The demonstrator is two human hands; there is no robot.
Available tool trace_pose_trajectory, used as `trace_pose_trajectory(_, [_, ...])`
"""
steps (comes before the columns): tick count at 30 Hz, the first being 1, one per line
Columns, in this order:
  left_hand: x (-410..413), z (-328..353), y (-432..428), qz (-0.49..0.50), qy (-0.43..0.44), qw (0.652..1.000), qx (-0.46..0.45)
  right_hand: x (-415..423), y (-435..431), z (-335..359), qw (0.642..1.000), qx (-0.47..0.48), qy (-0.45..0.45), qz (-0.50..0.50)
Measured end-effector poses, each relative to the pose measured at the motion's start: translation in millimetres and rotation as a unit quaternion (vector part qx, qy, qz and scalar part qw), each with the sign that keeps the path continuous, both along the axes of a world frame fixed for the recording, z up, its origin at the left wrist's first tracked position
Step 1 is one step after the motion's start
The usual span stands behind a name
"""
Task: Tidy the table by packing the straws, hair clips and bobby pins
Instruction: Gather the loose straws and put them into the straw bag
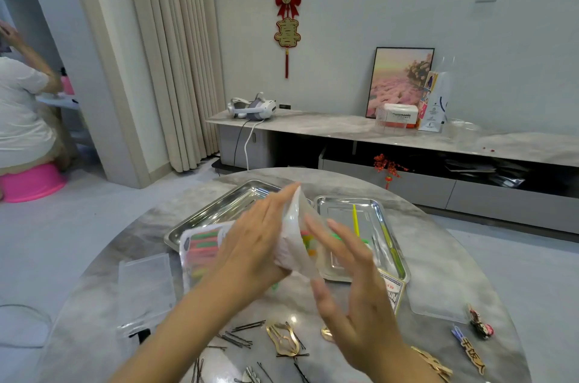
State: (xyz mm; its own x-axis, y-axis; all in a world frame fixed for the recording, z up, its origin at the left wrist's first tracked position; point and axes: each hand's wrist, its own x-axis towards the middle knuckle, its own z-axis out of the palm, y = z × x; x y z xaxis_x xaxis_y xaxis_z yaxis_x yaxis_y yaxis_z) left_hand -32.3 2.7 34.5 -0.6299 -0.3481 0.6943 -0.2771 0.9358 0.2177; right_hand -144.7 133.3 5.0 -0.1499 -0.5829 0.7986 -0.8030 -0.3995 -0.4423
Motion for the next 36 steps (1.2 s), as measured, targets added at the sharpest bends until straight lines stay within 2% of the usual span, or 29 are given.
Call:
trace_pose_trajectory(2, [-3.0, 7.5, -16.0, 0.009, -0.020, 0.999, -0.025, -5.7, 0.8, 3.8, 0.999, -0.048, -0.014, -0.015])
trace_pose_trajectory(4, [-3.6, 20.8, -36.5, 0.034, -0.044, 0.997, -0.047, -17.4, -0.5, 3.9, 0.997, -0.026, -0.045, -0.048])
trace_pose_trajectory(6, [-5.9, 25.7, -59.3, 0.041, -0.083, 0.994, -0.065, -32.5, -4.6, -1.4, 0.991, 0.045, -0.064, -0.106])
trace_pose_trajectory(9, [-9.5, 24.6, -93.2, 0.023, -0.145, 0.985, -0.086, -56.9, -11.5, -19.0, 0.968, 0.159, -0.010, -0.194])
trace_pose_trajectory(15, [-18.0, -16.9, -151.2, -0.021, -0.281, 0.958, -0.059, -92.9, -26.9, -65.6, 0.903, 0.382, -0.040, -0.194])
trace_pose_trajectory(21, [-16.1, -51.8, -193.6, -0.007, -0.377, 0.925, -0.043, -117.4, -50.0, -104.1, 0.821, 0.511, -0.080, -0.244])
trace_pose_trajectory(25, [-17.7, -73.8, -208.2, -0.019, -0.424, 0.905, -0.042, -137.5, -74.7, -112.6, 0.798, 0.535, -0.064, -0.271])
trace_pose_trajectory(29, [-25.4, -89.0, -209.6, 0.019, -0.534, 0.843, -0.056, -152.8, -105.4, -109.9, 0.806, 0.498, -0.042, -0.317])
trace_pose_trajectory(34, [-31.2, -98.9, -211.7, -0.003, -0.598, 0.800, 0.043, -157.8, -128.0, -117.4, 0.794, 0.504, -0.026, -0.338])
trace_pose_trajectory(36, [-32.6, -95.6, -214.3, -0.005, -0.614, 0.786, 0.078, -157.1, -132.5, -119.5, 0.801, 0.487, -0.028, -0.348])
